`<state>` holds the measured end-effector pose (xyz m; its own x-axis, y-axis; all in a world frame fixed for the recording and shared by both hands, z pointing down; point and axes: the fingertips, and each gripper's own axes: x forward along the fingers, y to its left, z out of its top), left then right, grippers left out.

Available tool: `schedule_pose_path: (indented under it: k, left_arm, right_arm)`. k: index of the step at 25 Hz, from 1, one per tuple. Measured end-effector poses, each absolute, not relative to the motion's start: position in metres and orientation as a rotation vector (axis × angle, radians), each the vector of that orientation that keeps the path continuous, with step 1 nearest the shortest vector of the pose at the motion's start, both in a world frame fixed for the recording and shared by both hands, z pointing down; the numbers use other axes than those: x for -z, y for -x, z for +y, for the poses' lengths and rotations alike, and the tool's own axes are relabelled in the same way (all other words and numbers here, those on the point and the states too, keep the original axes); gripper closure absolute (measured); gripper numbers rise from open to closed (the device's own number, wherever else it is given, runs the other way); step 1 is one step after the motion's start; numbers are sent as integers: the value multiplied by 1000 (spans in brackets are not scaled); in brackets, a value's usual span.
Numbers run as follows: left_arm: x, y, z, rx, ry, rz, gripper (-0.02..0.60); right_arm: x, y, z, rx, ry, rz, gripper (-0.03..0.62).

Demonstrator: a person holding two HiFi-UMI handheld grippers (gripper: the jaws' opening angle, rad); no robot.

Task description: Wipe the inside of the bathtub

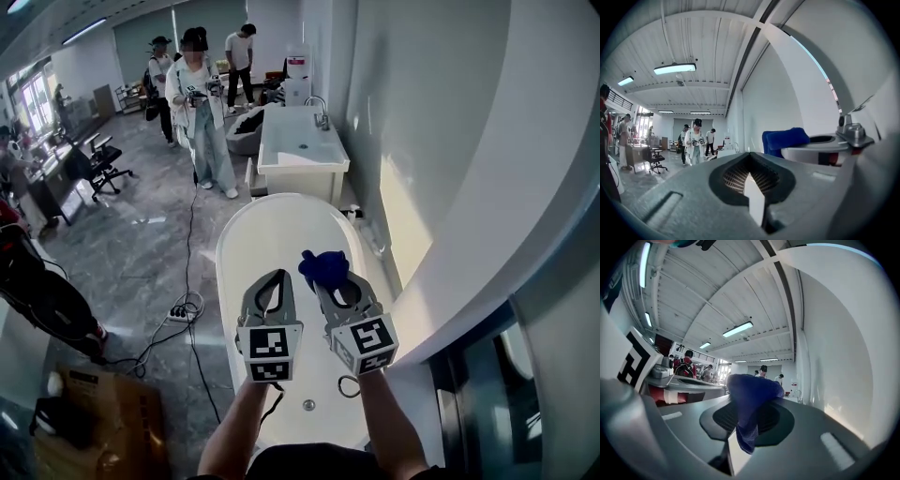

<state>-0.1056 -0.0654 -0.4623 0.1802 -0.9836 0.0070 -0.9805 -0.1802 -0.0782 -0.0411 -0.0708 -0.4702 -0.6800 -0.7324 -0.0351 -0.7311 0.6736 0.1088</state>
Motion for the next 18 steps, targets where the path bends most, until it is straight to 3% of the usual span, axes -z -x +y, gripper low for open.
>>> schedule_pose_path:
  k: [18]
  left_arm:
    - [438,90,-52,103,2369,1981,578]
  right_arm:
    - [439,19,-60,144,-1361,-2761,526]
